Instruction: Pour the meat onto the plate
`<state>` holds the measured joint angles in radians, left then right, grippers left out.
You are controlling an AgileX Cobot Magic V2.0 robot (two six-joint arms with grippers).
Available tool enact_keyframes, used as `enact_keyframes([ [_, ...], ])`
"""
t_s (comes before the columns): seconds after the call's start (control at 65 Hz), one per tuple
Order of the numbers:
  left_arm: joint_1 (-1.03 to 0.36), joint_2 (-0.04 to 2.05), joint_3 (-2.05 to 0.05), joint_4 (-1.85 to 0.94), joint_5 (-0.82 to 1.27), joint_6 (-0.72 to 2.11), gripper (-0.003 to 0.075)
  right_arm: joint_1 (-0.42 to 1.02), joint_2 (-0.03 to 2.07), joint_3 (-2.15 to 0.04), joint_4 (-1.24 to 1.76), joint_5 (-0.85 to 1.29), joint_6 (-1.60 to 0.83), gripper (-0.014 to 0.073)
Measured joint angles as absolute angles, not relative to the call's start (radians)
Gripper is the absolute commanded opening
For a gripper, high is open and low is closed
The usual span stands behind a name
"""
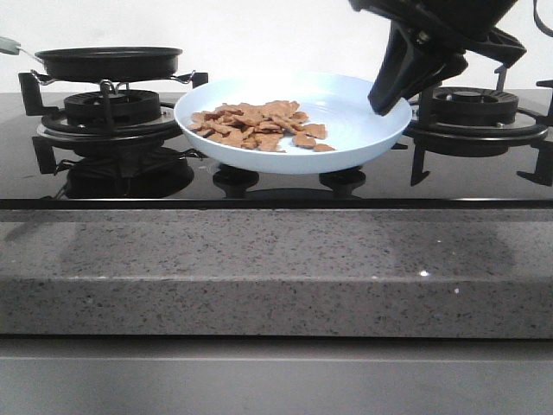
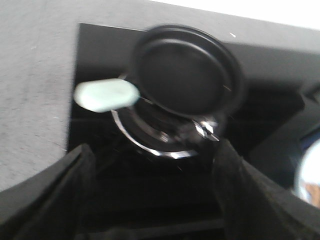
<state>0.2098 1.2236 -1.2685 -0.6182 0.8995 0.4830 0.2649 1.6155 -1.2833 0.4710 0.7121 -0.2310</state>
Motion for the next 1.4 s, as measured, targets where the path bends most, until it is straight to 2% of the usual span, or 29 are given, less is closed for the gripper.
enact_keyframes([
  [0.292,0.019,0.924,-1.057,-0.401,0.893,0.375,0.0471,0.265,1.616,-1.283,0.471,0.712,-0.231,-0.0119],
  [0.631,-0.007,0.617,-0.830,-0.317,0.918,0.365,0.0471,0.265,1.616,-1.283,0.471,0.712,-0.231,-0.0119],
  [1.201,-0.007,0.571,-0.801,-0.315,0.944,0.365,0.0471,0.265,1.616,-1.283,0.471,0.714,-0.231,-0.0119],
  [1.401,-0.007,0.571,-0.801,-0.315,0.944,0.365,0.0471,0.260,1.622,-1.368,0.466,0.784,-0.231,-0.0119],
])
